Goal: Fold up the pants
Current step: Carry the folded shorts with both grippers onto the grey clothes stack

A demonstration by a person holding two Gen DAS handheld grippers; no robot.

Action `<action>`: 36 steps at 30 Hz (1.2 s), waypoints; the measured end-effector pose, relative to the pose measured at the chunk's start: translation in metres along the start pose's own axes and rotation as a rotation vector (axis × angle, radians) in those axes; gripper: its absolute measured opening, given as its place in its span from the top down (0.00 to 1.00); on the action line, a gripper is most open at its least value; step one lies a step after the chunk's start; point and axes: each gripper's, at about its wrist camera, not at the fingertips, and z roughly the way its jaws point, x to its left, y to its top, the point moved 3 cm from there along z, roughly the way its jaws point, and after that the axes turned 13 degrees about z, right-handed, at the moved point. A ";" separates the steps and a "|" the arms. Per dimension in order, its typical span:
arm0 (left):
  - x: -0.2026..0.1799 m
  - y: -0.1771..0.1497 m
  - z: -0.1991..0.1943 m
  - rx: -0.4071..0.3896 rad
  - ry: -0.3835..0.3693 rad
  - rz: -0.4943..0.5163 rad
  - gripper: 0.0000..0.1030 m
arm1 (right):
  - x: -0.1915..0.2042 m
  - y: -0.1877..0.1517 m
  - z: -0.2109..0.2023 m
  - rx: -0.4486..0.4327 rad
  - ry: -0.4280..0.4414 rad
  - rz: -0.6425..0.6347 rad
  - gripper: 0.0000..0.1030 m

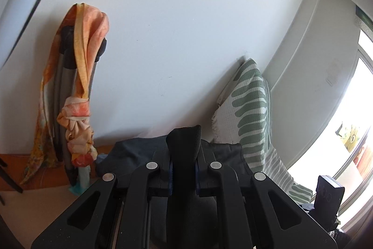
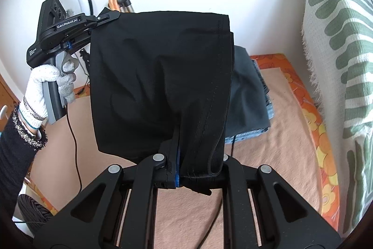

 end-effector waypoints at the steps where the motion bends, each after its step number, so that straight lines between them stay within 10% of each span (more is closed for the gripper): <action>1: 0.001 0.003 0.008 -0.003 -0.001 -0.001 0.89 | -0.006 0.008 0.005 -0.006 -0.016 -0.007 0.87; 21: 0.059 -0.022 0.111 0.111 0.187 0.037 0.84 | -0.093 0.053 0.123 0.085 0.035 0.105 0.86; 28: 0.058 -0.018 0.104 0.119 0.234 0.088 0.57 | -0.105 0.057 0.112 0.055 0.009 0.181 0.52; 36: 0.039 -0.016 0.075 0.122 0.242 0.117 0.45 | -0.097 0.057 0.076 -0.008 -0.021 0.206 0.41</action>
